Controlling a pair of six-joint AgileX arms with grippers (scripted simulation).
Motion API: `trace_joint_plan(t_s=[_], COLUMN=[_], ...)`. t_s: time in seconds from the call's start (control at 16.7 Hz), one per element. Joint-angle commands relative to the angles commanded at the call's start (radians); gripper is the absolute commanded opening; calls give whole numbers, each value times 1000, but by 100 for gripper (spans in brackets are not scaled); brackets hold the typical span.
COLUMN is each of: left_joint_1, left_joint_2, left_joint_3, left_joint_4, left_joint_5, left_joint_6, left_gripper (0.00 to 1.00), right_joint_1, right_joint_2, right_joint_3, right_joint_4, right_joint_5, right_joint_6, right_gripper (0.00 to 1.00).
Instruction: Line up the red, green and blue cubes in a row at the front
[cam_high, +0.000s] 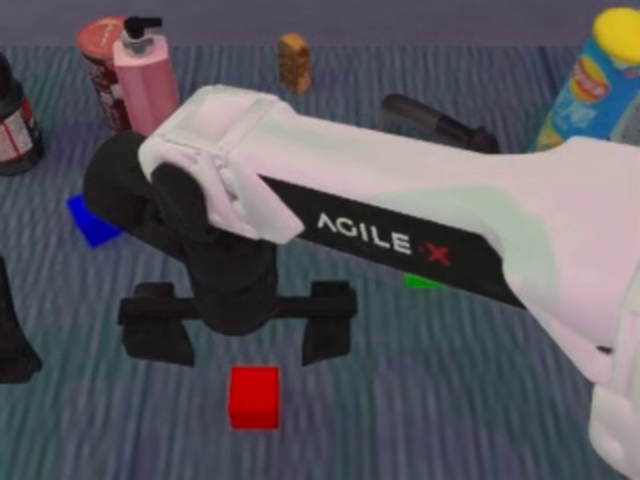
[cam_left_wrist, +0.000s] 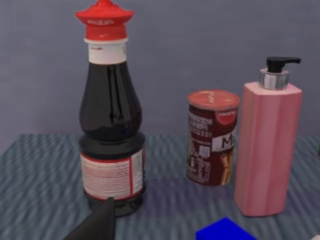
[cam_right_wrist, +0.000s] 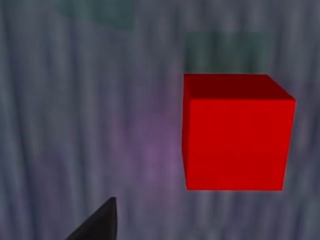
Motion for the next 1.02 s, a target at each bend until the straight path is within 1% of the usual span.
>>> trace_joint_plan(t_s=[0.24,0.36,0.48,0.84,0.96,1.02], left_joint_1=[0,0,0,0,0,0], left_joint_2=[0,0,0,0,0,0], left_joint_3=[0,0,0,0,0,0], left_joint_4=[0,0,0,0,0,0], left_joint_5=[0,0,0,0,0,0], left_joint_6=[0,0,0,0,0,0], left_gripper=[100,100,100,100,100,100], right_joint_1=[-19,-67,-144,-422,-483,-498], right_joint_2=[3,-1,-6,-19,-22,-23], right_joint_3=[-5,-14,-28,-84,-96,-99], right_joint_4=[4,11,20,50,57,59], right_joint_5=[-1,-3,-7,-22,-24,-25], right_joint_6=[-15,-66,-141,-417,-478,-494], right_gripper=[100,100,100,100,100,100])
